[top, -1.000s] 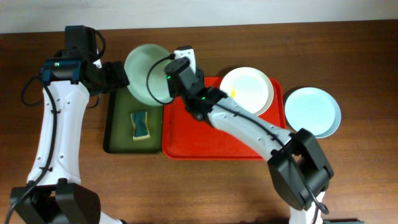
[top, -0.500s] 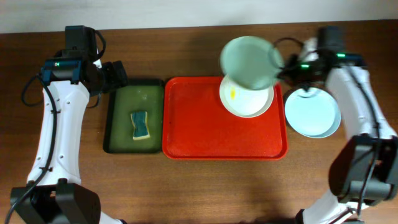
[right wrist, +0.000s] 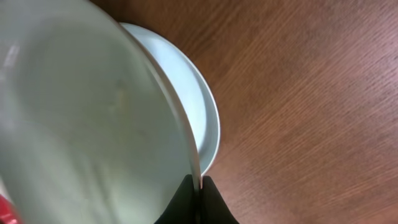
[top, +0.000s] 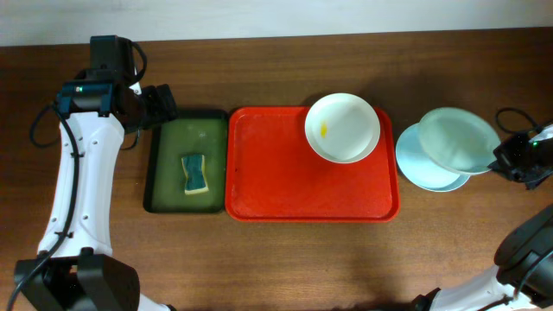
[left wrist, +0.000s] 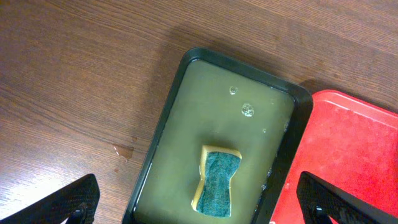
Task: Clean dirty plates on tray and stack at the side
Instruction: 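Carry the pale green plate right and set it on the light blue plate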
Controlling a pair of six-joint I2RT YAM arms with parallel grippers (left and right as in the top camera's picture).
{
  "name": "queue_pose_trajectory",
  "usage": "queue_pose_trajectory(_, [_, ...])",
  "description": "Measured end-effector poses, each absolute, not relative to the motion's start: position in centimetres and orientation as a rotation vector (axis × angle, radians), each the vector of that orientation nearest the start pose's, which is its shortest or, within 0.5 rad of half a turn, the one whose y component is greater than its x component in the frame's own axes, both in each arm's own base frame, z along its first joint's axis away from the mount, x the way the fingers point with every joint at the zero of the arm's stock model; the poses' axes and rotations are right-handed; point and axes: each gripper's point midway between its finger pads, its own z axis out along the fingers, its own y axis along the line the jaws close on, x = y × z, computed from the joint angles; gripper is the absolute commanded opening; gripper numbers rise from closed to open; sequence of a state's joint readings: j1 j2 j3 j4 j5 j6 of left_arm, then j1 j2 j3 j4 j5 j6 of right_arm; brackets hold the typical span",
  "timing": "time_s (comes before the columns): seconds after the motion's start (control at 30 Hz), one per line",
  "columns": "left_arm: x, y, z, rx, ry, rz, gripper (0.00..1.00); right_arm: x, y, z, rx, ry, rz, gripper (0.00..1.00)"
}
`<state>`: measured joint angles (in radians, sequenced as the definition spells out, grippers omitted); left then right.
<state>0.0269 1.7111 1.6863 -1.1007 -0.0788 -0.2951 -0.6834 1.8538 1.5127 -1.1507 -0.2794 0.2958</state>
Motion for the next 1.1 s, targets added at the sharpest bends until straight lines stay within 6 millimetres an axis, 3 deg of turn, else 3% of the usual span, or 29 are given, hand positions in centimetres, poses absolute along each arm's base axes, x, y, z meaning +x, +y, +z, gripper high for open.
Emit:
queue_pose_trajectory(0.23, [40.9,2.5,20.7,-0.455,2.651,0.024,0.99,31.1,-16.7,7.0,1.286,2.772,0.278,0.07])
queue_pose_trajectory(0.27, [40.8,2.5,20.7,-0.455,2.652,0.024,0.99,31.0,-16.6,6.7,1.271,2.792,0.235,0.27])
queue_pose_trajectory(0.3, [40.8,2.4,20.7,-0.455,2.651,0.023,0.99,30.9,-16.6,6.6,1.263,2.801,0.214,0.58])
queue_pose_trajectory(0.33, [40.8,2.5,20.7,-0.455,2.651,0.024,0.99,30.9,-16.6,6.6,1.256,2.805,0.196,0.69])
queue_pose_trajectory(0.57, [40.8,2.5,20.7,-0.455,2.651,0.024,0.99,31.4,-15.6,6.5,1.202,2.834,0.18,0.76])
queue_pose_trajectory(0.73, [40.8,2.4,20.7,-0.455,2.651,0.023,1.0,34.3,-10.5,6.6,0.945,2.906,0.18,0.77])
queue_pose_trajectory(1.0, [40.8,2.5,20.7,-0.455,2.651,0.024,0.99,38.1,1.3,6.8,0.419,2.951,0.21,0.82])
queue_pose_trajectory(1.1, [40.8,2.4,20.7,-0.455,2.652,0.023,0.99,38.9,4.8,7.0,0.275,2.929,0.218,0.85])
